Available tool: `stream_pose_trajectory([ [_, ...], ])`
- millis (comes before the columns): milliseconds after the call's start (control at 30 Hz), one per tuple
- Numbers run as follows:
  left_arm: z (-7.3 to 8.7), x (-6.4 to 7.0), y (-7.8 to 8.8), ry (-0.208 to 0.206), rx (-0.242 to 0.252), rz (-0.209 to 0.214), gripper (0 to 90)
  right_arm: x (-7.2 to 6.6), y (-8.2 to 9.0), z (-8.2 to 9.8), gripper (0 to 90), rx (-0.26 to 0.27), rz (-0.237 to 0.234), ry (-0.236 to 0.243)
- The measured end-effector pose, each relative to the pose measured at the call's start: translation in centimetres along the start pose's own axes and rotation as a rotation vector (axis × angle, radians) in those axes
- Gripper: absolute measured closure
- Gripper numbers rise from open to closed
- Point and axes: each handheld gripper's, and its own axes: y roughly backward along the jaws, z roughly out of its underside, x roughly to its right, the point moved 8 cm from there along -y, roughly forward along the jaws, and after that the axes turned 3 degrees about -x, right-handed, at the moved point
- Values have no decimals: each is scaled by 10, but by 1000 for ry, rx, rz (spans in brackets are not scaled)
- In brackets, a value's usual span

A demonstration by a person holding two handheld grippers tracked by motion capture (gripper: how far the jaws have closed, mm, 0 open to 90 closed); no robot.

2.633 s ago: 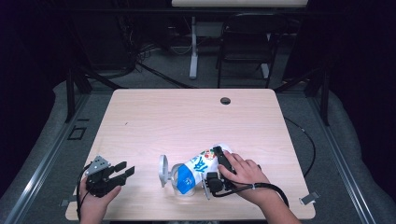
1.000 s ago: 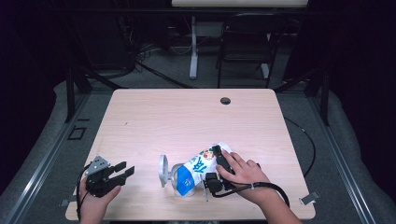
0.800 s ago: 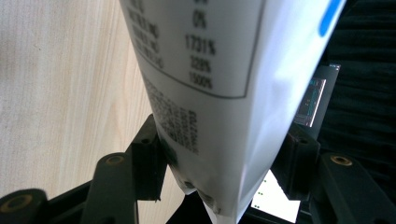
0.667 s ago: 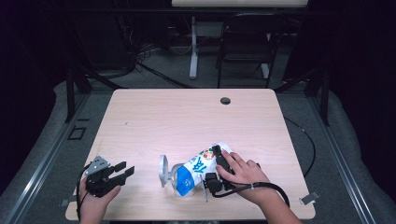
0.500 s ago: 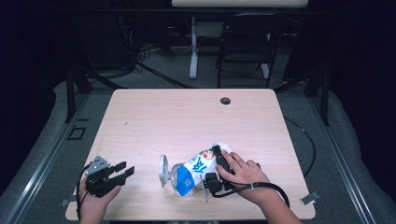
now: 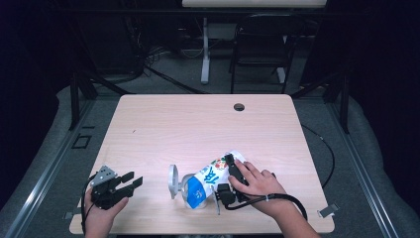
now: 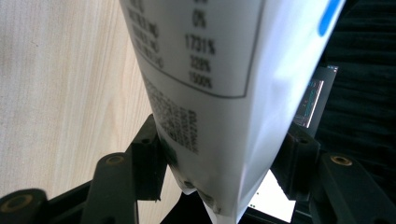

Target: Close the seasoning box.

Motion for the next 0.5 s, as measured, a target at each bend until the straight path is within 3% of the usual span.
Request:
stream_pose_trajectory([
  [500,0,0,0,0,0,0,560,1,0,-1,445,4,5,11],
])
